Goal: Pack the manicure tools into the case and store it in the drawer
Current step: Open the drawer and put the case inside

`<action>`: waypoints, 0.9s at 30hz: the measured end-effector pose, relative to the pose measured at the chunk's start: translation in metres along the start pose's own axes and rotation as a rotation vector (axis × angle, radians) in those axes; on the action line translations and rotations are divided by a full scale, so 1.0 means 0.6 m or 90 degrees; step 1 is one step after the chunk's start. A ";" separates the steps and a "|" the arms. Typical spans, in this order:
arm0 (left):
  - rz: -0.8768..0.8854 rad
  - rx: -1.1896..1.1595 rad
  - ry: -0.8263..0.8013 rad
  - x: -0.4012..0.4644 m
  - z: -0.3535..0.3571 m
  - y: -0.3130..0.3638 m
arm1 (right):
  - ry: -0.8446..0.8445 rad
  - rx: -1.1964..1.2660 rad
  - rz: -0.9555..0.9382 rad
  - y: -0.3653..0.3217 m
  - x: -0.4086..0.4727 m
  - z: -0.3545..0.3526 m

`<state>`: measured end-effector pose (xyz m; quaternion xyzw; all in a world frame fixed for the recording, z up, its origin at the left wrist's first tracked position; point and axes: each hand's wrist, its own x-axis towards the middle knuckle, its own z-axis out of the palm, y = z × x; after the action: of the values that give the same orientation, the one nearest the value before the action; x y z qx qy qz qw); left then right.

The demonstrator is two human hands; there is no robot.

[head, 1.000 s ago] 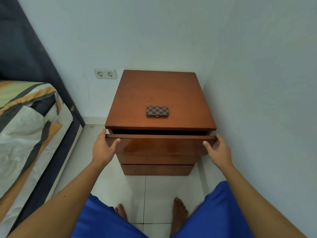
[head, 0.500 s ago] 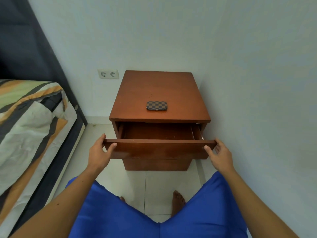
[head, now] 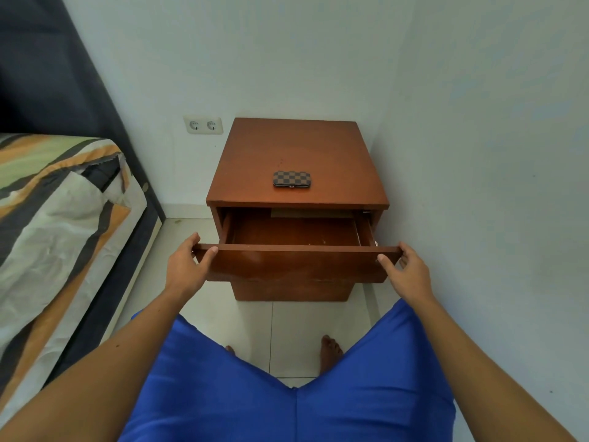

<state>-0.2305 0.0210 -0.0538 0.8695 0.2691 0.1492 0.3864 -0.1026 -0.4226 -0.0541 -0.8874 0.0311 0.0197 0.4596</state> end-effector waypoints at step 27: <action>0.294 0.271 -0.248 0.336 0.117 0.201 | -0.212 -0.229 -0.293 -0.285 0.306 0.216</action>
<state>0.0084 0.0298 0.0010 0.9804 0.0123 0.0049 0.1967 0.0922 -0.2251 -0.0014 -0.9225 -0.2498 0.0651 0.2869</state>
